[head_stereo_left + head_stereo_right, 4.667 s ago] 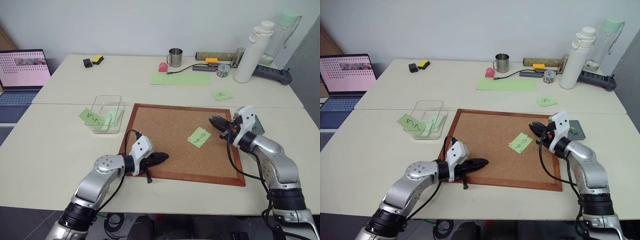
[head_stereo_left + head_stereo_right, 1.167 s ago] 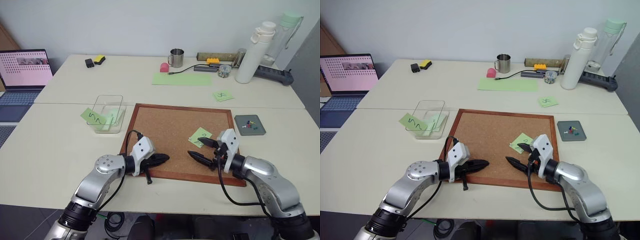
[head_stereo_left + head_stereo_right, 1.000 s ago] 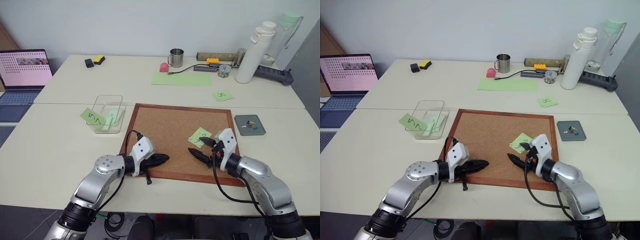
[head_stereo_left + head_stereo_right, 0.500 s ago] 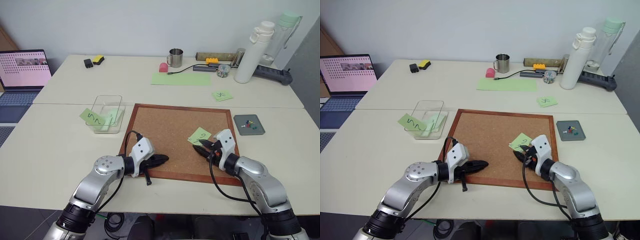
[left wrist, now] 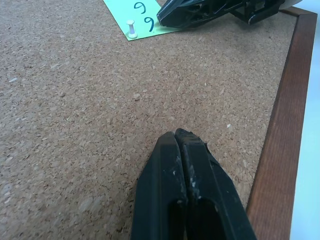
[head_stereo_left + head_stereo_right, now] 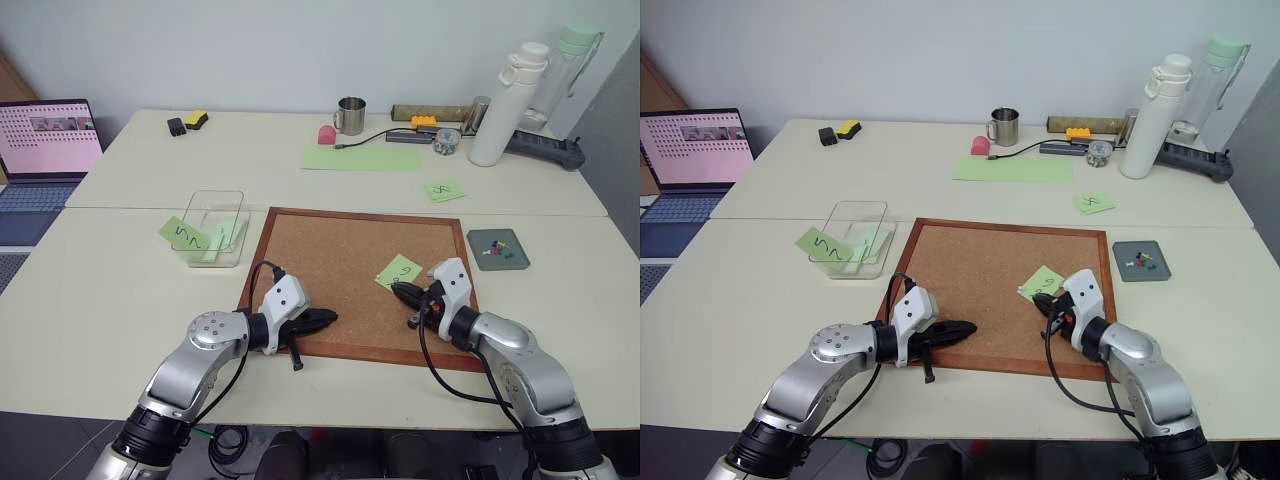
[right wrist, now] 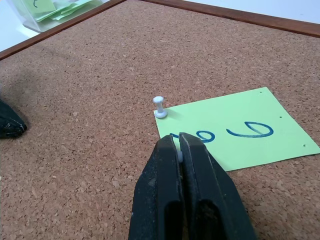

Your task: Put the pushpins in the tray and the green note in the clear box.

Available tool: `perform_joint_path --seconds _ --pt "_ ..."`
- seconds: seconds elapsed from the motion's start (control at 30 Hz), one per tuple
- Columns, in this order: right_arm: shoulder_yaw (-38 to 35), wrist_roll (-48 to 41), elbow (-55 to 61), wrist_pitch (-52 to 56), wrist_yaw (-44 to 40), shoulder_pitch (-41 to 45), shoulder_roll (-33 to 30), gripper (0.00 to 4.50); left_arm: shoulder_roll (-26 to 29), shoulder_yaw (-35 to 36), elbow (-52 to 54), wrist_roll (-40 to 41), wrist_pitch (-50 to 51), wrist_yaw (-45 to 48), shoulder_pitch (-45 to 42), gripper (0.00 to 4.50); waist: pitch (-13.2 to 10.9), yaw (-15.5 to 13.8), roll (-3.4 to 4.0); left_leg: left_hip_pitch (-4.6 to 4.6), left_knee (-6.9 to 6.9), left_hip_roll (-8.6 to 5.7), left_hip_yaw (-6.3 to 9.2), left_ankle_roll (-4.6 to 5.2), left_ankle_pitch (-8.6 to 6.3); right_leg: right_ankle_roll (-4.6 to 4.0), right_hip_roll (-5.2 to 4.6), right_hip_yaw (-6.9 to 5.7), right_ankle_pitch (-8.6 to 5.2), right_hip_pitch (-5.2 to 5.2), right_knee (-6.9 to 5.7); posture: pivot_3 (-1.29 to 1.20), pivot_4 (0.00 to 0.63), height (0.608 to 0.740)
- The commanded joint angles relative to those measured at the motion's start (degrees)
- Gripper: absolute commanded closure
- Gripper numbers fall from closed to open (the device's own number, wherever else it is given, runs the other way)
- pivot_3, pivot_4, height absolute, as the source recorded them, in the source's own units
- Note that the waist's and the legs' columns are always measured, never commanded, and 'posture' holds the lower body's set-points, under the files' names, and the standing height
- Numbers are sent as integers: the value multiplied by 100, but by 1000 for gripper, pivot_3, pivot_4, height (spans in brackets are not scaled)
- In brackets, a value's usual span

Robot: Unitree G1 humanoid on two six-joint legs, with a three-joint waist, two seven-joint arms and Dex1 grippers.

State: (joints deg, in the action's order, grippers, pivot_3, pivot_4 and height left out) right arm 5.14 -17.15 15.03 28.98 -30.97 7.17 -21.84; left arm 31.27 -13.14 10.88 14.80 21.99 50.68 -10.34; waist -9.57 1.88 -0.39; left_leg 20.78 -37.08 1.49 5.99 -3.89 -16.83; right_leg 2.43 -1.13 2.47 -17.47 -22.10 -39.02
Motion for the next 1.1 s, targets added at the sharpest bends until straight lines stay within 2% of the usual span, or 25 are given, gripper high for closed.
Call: perform_joint_path --seconds 0.03,0.33,0.53,0.73,1.0,1.07,1.1 --pt "-346 -324 840 -154 30 9 68 4465 209 -206 32 -300 -113 103 114 4500 0 4 1 2 1 0 0 0 0 0 0 0 0 -3 0 0 150 740" --pt "-361 -313 1077 38 206 -160 95 4465 134 -187 5 -213 -66 95 40 4500 1 3 1 0 1 1 0 0 0 0 1 1 0 -1 0 0 150 740" --pt "-1169 -683 876 239 804 120 411 4465 52 -56 -1 -53 81 44 6 4500 1 -1 1 1 1 0 1 0 0 0 0 0 0 -1 -1 0 150 740" --pt "-2359 -338 -413 167 1485 772 -200 4465 74 -57 14 -60 99 64 3 4500 1 -3 1 1 0 -2 -4 0 0 0 -2 2 0 0 1 0 150 740" --pt "-2544 -288 -1879 65 1233 1309 -671 4465 85 -94 -34 -153 14 112 -44 4500 4 1 9 -1 1 -1 -15 1 0 -1 -1 11 0 -2 -2 0 150 740" --pt "-2541 -268 -2112 -7 1208 1459 -686 4040 94 -75 -19 -155 16 119 -27 4500 4 1 9 -1 0 -1 -18 1 0 -1 -1 13 0 -3 -2 0 150 740" --pt "-2552 -274 -2199 -25 1197 1527 -687 3989 100 -63 -4 -156 20 116 -10 4500 4 1 9 -1 1 0 -18 1 0 -1 -1 12 0 -3 -3 0 150 740"
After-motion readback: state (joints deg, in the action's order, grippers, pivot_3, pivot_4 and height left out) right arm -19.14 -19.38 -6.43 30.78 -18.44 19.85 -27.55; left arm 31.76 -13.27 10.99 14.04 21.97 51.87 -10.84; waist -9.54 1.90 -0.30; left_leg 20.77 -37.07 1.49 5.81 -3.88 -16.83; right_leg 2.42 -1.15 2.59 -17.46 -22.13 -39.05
